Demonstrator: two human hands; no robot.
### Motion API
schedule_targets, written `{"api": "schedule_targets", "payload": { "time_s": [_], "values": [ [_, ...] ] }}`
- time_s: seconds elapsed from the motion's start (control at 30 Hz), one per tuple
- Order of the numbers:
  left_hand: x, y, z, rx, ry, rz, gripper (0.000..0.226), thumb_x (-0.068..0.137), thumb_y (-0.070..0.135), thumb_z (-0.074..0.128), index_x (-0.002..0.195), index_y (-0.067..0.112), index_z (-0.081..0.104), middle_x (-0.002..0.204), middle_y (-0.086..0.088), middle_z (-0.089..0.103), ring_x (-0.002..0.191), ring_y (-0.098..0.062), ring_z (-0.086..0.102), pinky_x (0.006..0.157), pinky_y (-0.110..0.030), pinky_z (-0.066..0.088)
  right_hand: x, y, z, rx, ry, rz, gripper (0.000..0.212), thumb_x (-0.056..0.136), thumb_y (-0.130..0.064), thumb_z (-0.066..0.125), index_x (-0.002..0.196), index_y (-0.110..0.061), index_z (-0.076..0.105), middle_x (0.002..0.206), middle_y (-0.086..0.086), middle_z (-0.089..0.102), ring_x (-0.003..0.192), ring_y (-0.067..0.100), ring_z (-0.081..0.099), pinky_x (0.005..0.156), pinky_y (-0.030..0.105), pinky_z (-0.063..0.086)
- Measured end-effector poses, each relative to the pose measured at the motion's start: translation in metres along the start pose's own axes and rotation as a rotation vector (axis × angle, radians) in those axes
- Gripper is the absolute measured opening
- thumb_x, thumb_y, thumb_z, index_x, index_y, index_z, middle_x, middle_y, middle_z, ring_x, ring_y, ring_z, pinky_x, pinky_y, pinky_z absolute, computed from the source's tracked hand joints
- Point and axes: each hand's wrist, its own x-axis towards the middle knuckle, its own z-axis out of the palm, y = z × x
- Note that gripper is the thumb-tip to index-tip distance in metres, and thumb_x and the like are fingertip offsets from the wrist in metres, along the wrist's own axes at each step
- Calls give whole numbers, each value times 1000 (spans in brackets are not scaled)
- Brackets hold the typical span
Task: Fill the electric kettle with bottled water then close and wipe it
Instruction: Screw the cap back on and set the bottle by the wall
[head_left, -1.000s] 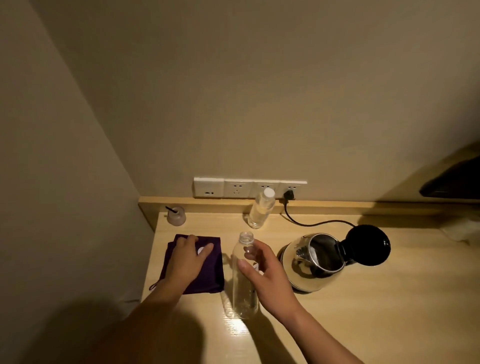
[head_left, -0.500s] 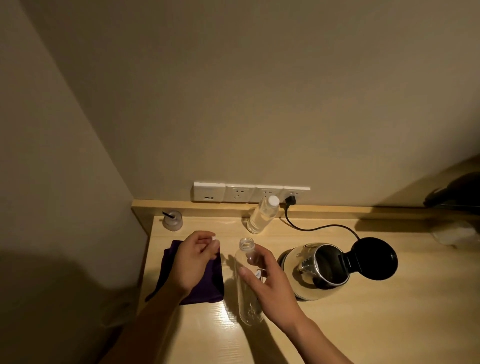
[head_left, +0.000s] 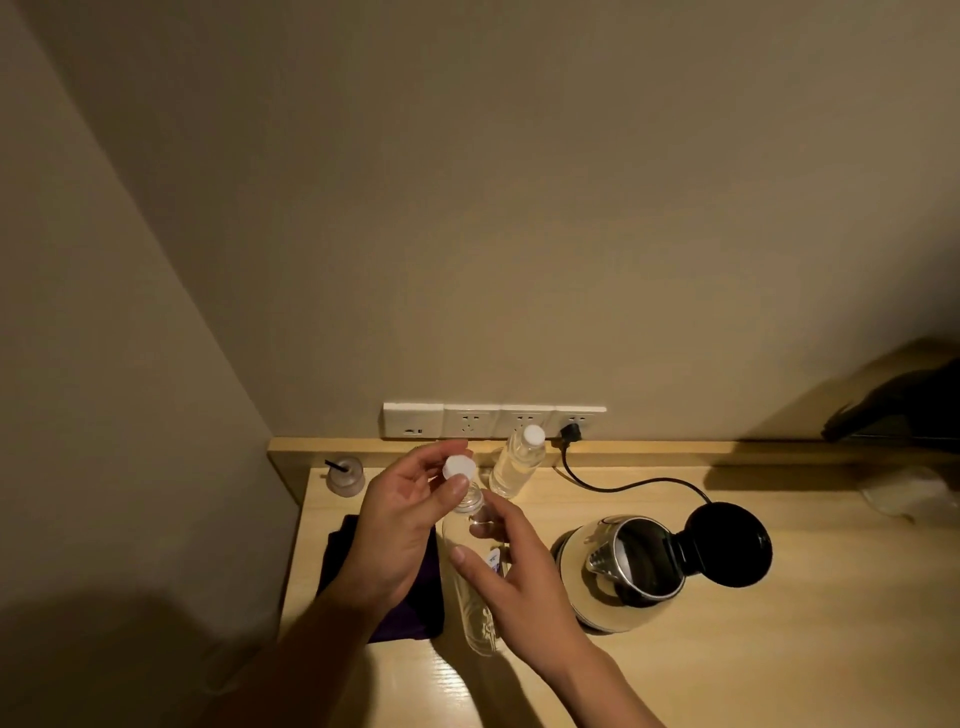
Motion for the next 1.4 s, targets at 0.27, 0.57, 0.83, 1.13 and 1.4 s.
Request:
{"api": "schedule_targets", "payload": {
  "time_s": [0.27, 0.57, 0.83, 1.13, 1.4],
  "values": [
    [-8, 1, 15, 164, 19, 49, 32, 79, 9, 78, 111, 11, 77, 109, -2, 81, 107, -18, 76, 92, -28, 60, 2, 0, -9, 9, 43, -65, 63, 89, -54, 67, 145, -38, 43, 117, -16, 56, 114, 10, 54, 88, 20, 46],
    [18, 7, 5, 30, -371, -124, 40, 83, 18, 73, 122, 9, 76, 128, -21, 73, 123, -30, 68, 107, -37, 52, 5, 1, -17, 341, -32, -24, 37, 87, -45, 63, 121, -31, 61, 106, 8, 65, 103, 34, 63, 85, 44, 54],
    [30, 37, 43, 1014, -84, 102, 44, 73, 67, 78, 87, 27, 67, 77, 7, 61, 67, -7, 54, 63, -26, 46, 9, -3, -23, -138, 202, -166, 37, 90, -53, 51, 123, -40, 42, 103, -9, 52, 98, 14, 53, 78, 20, 44],
    [50, 49, 24, 786, -605, 53, 29, 89, 47, 70, 94, 19, 71, 82, 17, 65, 76, 1, 56, 73, -19, 46, 15, -16, -31, 657, -162, 34, 50, 86, -41, 61, 112, 1, 57, 88, 15, 63, 76, 32, 60, 61, 37, 53],
    [53, 44, 25, 574, -602, 37, 56, 82, 71, 66, 98, 18, 72, 84, 16, 70, 77, 3, 62, 73, -12, 47, 22, -28, -35, 1010, -472, 101, 54, 89, -48, 68, 110, 0, 56, 85, 21, 60, 66, 30, 62, 57, 36, 55]
  ]
}}
